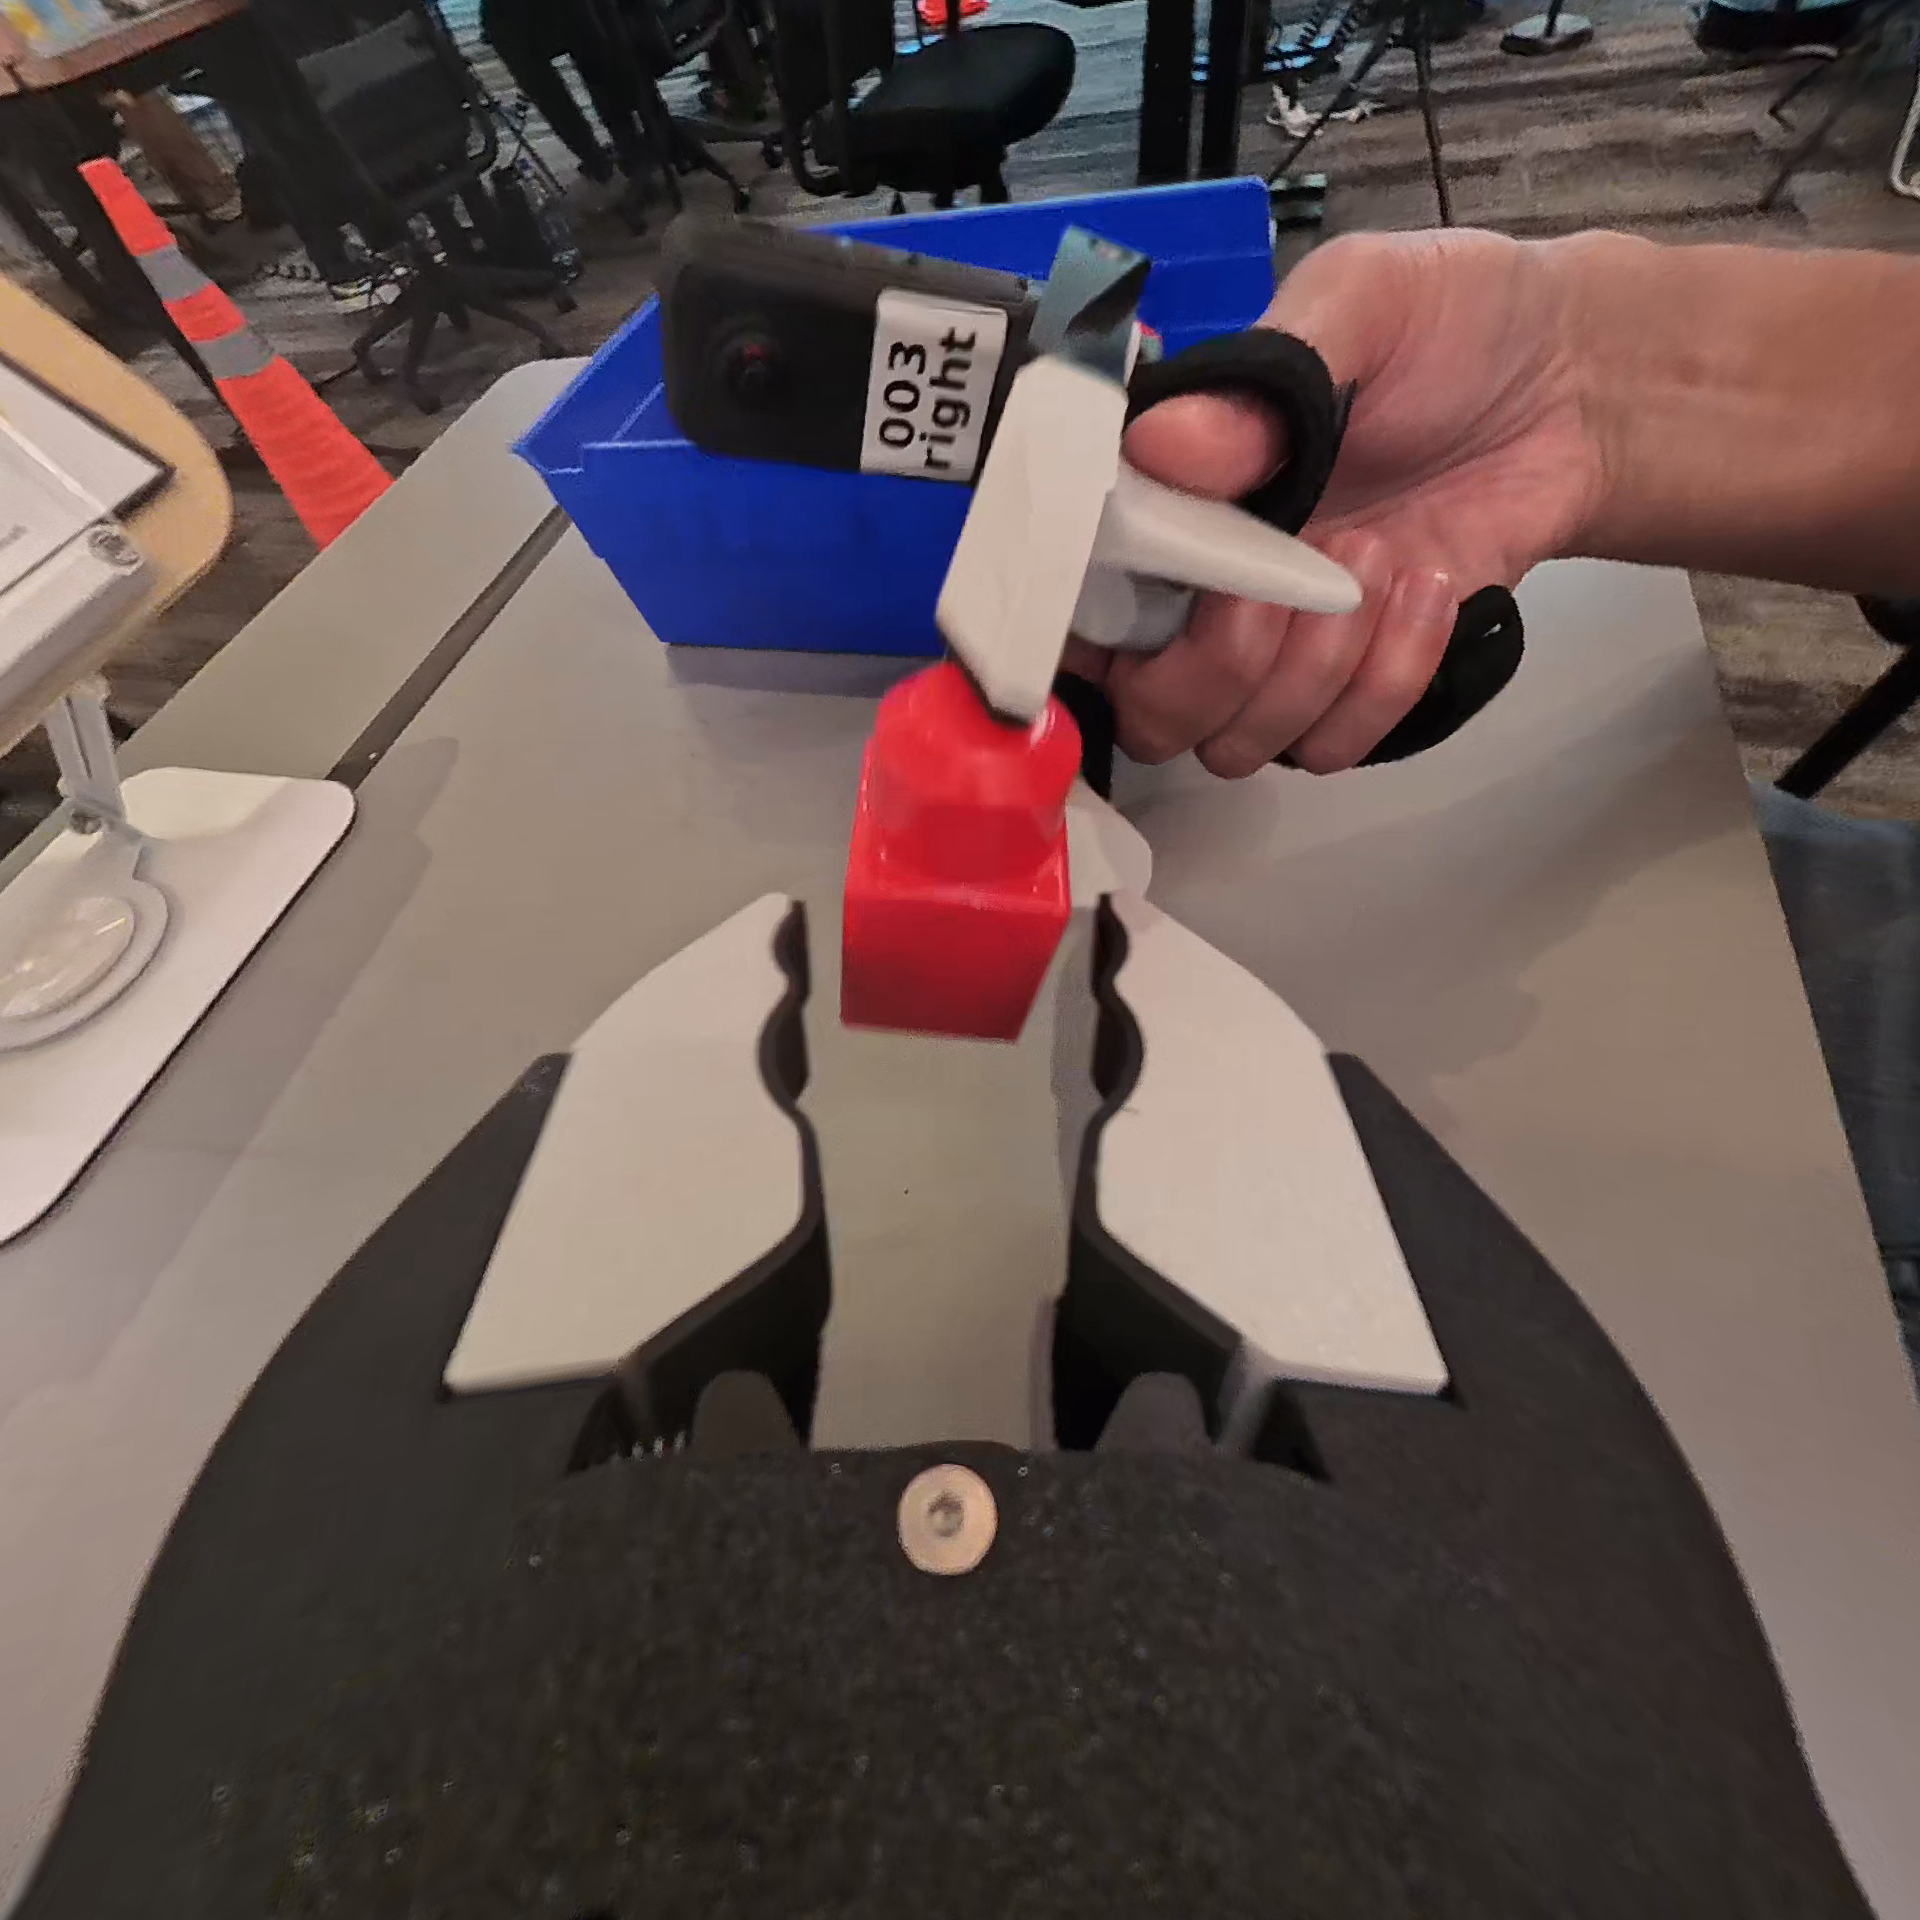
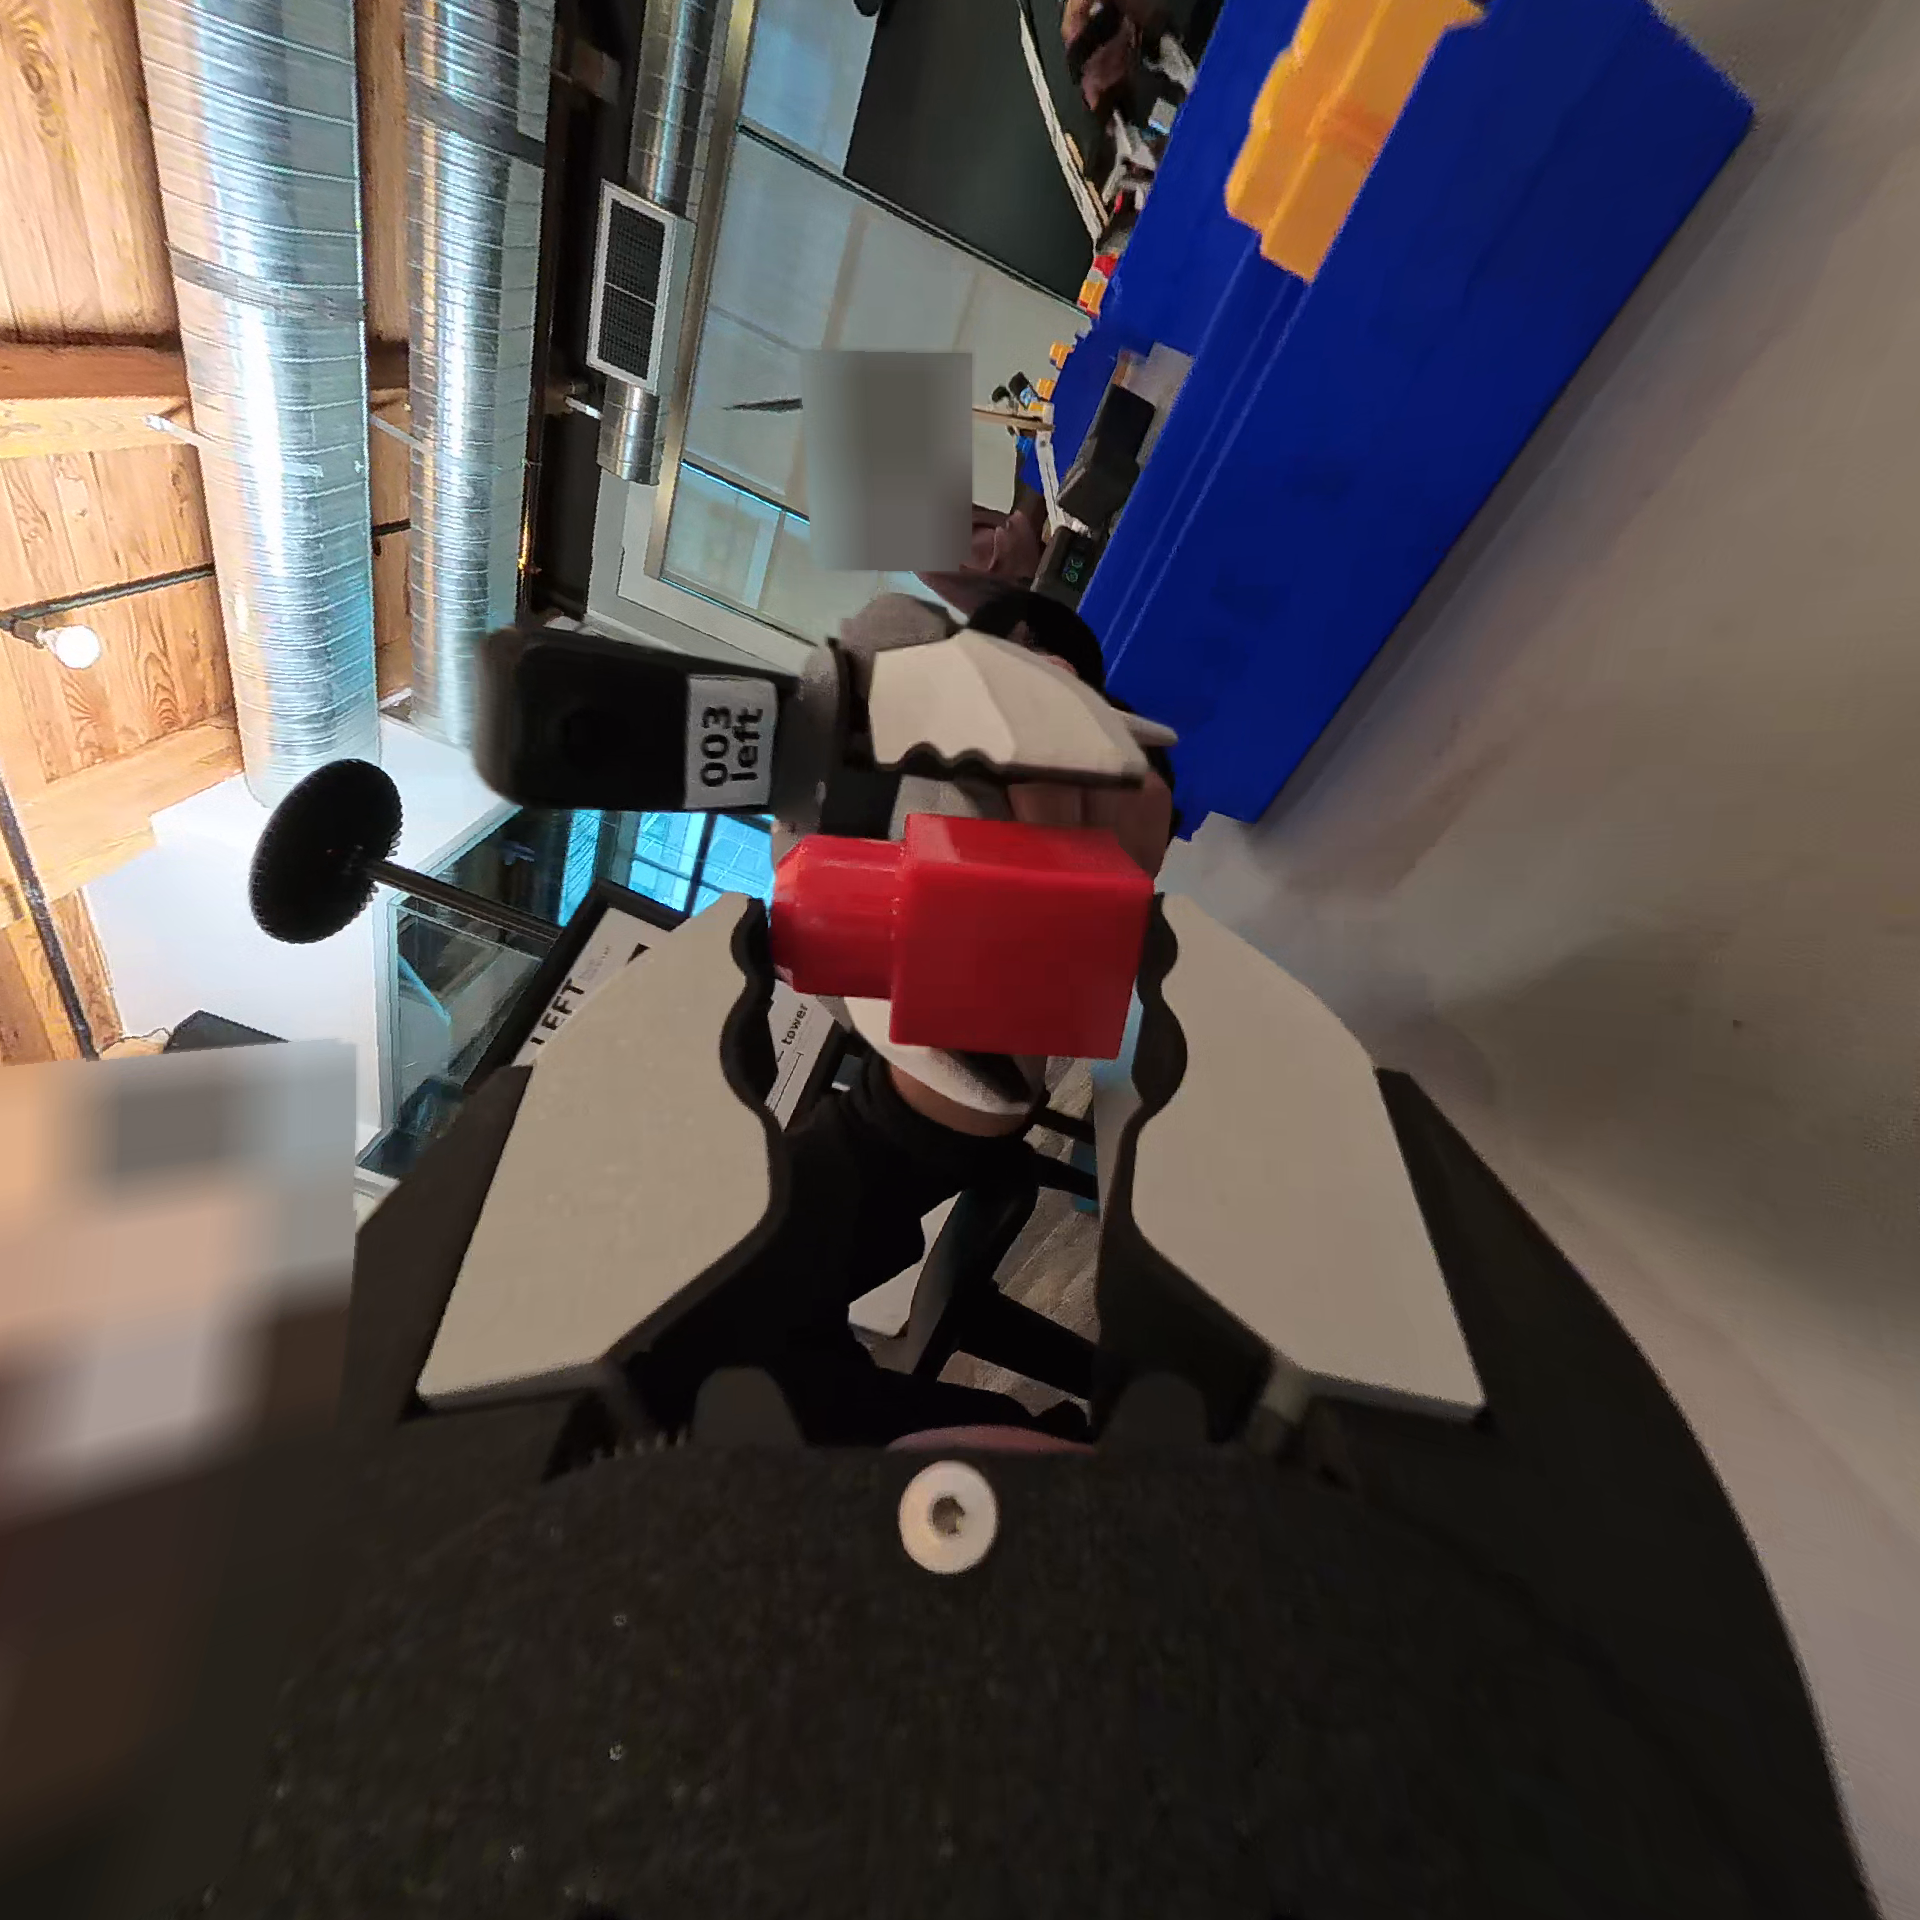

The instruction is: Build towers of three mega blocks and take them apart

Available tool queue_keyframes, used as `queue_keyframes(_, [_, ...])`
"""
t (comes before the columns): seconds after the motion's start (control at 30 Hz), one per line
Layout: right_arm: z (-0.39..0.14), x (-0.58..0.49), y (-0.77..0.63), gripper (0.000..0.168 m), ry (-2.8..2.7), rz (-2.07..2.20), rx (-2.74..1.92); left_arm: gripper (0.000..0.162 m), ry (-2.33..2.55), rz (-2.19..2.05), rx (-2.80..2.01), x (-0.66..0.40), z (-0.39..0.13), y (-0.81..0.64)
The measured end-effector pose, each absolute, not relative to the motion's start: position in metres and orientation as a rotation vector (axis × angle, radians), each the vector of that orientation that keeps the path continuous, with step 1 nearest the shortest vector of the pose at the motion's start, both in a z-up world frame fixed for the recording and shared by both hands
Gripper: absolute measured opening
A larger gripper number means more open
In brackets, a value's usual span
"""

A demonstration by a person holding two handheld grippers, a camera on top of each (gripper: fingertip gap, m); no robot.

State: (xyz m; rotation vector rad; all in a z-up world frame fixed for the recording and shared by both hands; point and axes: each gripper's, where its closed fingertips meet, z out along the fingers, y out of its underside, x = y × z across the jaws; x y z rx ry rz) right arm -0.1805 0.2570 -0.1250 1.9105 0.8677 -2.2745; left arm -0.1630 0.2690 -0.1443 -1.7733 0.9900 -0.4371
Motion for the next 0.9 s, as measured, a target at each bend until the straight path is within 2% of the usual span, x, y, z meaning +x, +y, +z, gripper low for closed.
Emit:
queue_keyframes(0.07, [-0.112,-0.171,0.266,0.067,0.922,-2.307,1.955,0.067,0.914,-0.449,-1.791,-0.169,-0.138,0.264])
queue_keyframes(0.23, [-0.049,-0.12,0.302,0.067,1.175,-2.444,2.122,0.064,0.53,-0.61,-1.828,-0.183,-0.144,0.242])
queue_keyframes(0.4, [-0.028,-0.023,0.4,0.068,1.375,-2.167,2.991,0.061,0.44,-0.679,-1.884,-0.184,-0.163,0.234])
queue_keyframes(0.47, [-0.042,0.023,0.445,0.068,1.276,-1.801,3.429,0.061,0.458,-0.69,-1.878,-0.18,-0.165,0.235])
queue_keyframes(0.53, [-0.067,0.06,0.48,0.068,1.264,-1.26,3.736,0.06,0.478,-0.681,-1.904,-0.177,-0.173,0.236])
queue_keyframes(0.63, [-0.124,0.093,0.511,0.068,1.293,-0.431,3.81,0.059,0.508,-0.656,-1.936,-0.173,-0.183,0.236])
queue_keyframes(0.73, [-0.169,0.087,0.52,0.068,1.295,-0.27,3.699,0.058,0.512,-0.676,-1.931,-0.169,-0.181,0.235])
queue_keyframes(0.9, [-0.206,0.085,0.531,0.069,1.368,0.077,3.611,0.058,0.517,-0.673,-1.935,-0.171,-0.18,0.233])
